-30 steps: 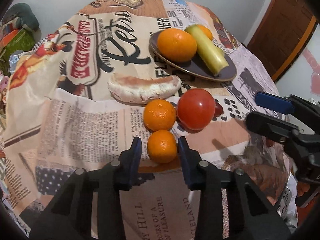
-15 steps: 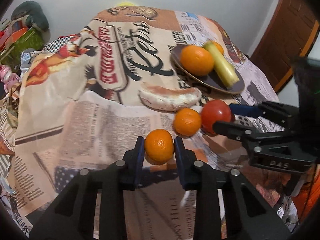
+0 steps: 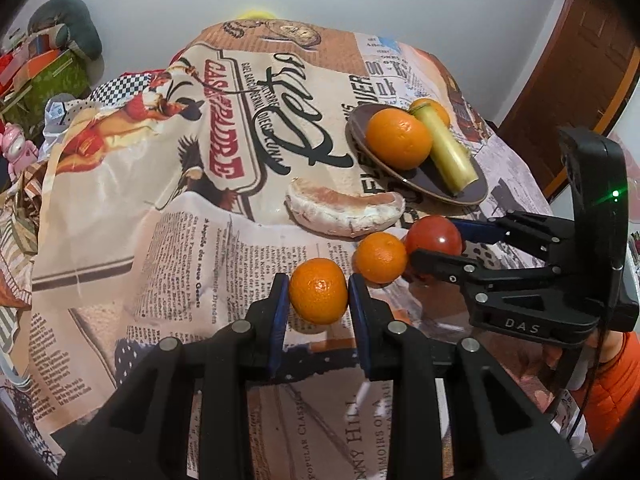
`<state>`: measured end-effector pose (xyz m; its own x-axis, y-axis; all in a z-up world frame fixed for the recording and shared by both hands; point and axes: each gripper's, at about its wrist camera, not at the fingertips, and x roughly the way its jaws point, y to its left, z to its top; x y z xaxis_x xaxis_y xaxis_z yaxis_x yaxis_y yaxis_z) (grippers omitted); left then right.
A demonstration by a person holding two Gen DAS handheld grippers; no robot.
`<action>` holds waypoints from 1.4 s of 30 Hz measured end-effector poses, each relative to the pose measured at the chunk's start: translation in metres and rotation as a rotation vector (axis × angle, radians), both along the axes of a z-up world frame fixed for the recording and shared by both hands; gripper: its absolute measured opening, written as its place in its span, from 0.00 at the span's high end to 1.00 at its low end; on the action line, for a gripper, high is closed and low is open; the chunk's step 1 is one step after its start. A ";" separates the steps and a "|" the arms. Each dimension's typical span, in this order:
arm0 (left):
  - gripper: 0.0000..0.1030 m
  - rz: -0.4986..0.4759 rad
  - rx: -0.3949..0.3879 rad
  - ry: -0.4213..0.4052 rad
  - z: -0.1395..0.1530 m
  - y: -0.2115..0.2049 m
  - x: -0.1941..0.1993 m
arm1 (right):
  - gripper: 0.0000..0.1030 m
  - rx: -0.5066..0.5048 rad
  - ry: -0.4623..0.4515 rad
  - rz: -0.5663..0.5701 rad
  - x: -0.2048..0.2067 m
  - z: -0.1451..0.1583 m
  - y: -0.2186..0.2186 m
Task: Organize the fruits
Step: 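Grasp a small tangerine with the left tool while the right tool grasps the red tomato, then carry the tangerine with the left tool while the right tool carries the tomato to the plate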
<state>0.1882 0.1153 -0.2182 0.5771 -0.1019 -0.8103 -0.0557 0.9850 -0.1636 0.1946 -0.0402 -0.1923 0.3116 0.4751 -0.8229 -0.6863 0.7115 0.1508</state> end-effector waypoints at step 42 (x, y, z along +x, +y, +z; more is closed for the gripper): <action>0.71 -0.178 -0.032 -0.061 0.016 -0.087 0.104 | 0.57 0.127 -0.148 -0.280 0.054 0.046 -0.103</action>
